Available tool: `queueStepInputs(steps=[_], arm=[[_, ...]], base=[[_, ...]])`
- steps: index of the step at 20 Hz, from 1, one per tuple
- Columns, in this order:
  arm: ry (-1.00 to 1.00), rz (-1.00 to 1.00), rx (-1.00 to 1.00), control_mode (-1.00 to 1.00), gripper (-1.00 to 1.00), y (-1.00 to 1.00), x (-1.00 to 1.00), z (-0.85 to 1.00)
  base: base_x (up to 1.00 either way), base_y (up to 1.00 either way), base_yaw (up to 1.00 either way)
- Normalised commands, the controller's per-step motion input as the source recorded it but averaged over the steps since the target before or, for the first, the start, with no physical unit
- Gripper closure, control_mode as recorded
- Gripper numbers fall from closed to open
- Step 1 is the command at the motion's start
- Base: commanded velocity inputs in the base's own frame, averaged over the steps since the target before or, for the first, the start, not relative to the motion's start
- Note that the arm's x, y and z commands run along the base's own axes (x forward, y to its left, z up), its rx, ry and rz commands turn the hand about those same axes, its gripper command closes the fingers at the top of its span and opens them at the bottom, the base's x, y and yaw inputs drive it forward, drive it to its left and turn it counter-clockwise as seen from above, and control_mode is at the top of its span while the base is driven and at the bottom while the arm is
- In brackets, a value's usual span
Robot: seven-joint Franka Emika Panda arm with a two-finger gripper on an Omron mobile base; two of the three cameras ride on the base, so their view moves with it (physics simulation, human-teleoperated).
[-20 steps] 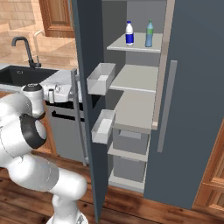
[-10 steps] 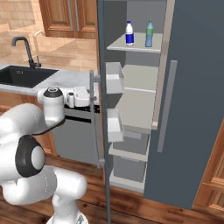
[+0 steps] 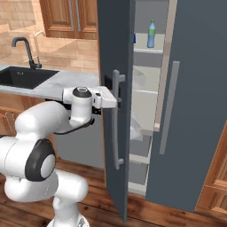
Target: Take the bottled waters from the counter and place them in the freezer to freeze. Close the freezer door after placing the bottles.
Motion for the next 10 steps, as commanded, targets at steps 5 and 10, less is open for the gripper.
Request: queueStepInputs(steps=[5, 10], arm=[[0.0, 0.04, 0.06, -1.0, -1.0, -0.82, 0.25, 0.0], [0.0, 0.02, 0.01, -1.0, -1.0, -0.72, 0.32, -0.05]], base=[[0.0, 0.0, 0.0], [0.0, 0.0, 0.0]])
